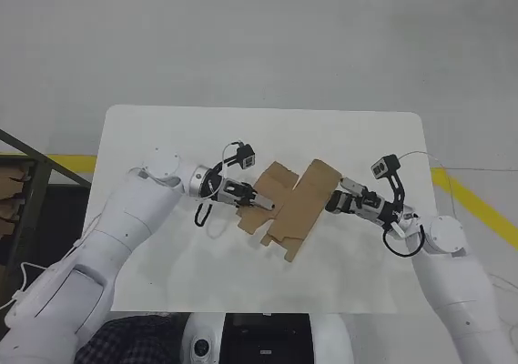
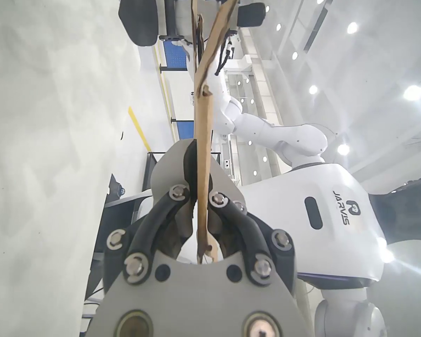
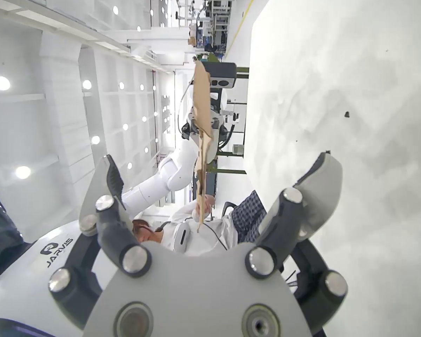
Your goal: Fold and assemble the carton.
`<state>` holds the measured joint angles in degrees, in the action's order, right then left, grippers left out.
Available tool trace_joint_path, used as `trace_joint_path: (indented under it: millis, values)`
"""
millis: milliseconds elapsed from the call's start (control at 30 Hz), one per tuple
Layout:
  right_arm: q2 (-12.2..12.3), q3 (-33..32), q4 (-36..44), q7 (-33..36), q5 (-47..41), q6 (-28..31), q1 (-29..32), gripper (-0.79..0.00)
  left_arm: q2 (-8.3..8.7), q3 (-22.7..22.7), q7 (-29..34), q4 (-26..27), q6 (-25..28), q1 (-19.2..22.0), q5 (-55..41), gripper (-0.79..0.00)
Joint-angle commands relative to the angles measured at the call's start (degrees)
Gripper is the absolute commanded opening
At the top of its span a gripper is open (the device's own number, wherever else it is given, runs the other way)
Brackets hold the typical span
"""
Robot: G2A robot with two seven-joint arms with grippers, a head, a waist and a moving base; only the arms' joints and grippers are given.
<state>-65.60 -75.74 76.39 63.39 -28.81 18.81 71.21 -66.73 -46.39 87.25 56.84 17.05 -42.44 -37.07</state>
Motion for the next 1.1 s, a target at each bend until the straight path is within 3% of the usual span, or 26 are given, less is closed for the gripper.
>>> trace_joint_path:
  millis: [0,33,67,100,267,300,433,467,533,567,600,633,733,867,1067]
  values:
    - [0.0,0.8,-0.2,0.5,1.0,-0.2,-0.7,-0.006,-0.16,0.8,-0.2,-0.1,0.2,0.4,0.1,-0.785]
    - [-0.1,1.2,-0.2,0.8,1.1,-0.3,-0.9,-0.154,-0.25,1.0,-0.3,-0.1,0.3,0.6,-0.3,-0.785]
    - [-0.1,1.5,-0.2,1.3,1.2,-0.2,-1.0,-0.369,-0.33,1.3,-0.3,-0.3,0.3,0.8,-0.5,-0.785]
    - [-0.1,1.7,-0.3,1.8,1.4,-0.2,-1.1,-0.431,-0.4,1.6,-0.2,-0.4,0.2,1.1,-0.4,-0.785]
    - [0.1,2.3,-0.4,3.3,2.3,-0.1,-1.3,-0.576,-0.69,3.0,0.1,-0.7,-0.1,2.0,-0.8,-0.785]
    - [0.2,2.4,-0.4,3.7,2.4,-0.1,-1.3,-0.56,-0.72,3.2,0.1,-0.8,-0.2,2.1,-0.9,-0.785]
    - [0.4,2.4,-0.1,5.1,2.5,-0.2,-1.1,-0.785,-0.75,3.5,0.0,-0.8,0.0,2.5,-1.8,-0.785]
    - [0.4,2.4,0.0,5.5,2.1,-0.2,-1.1,-0.785,-0.74,3.5,0.1,-0.7,-0.1,2.6,-2.2,-0.785]
    - [0.5,2.4,0.0,6.2,1.3,-0.2,-1.0,-0.785,-0.71,3.4,0.3,-0.5,-0.3,2.6,-3.3,-0.631]
    - [0.5,2.4,0.0,6.5,0.8,-0.3,-1.0,-0.785,-0.68,3.3,0.3,-0.4,-0.3,2.6,-3.7,-0.474]
    - [0.5,2.4,0.0,6.7,0.2,-0.3,-0.9,-0.785,-0.67,3.0,0.0,-0.4,0.0,2.5,-4.4,-0.142]
    - [0.5,2.4,0.0,7.0,-0.5,-0.5,-0.9,-0.785,-0.71,2.5,-0.5,-0.2,0.5,2.3,-6.0,0.0]
    - [0.5,2.5,0.4,7.2,-2.3,-1.0,-0.4,-0.785,-1.09,-0.5,-1.3,0.3,1.3,1.2,-15.1,0.0]
    - [0.5,1.7,2.0,5.8,-7.0,-0.8,1.8,-0.785,-1.25,-3.5,-5.4,1.5,5.4,0.0,-15.9,0.0]
    - [0.5,-0.9,7.1,-2.7,-10.9,1.1,7.8,-0.785,-1.42,-5.9,-11.2,1.4,11.2,-2.4,-13.4,0.0]
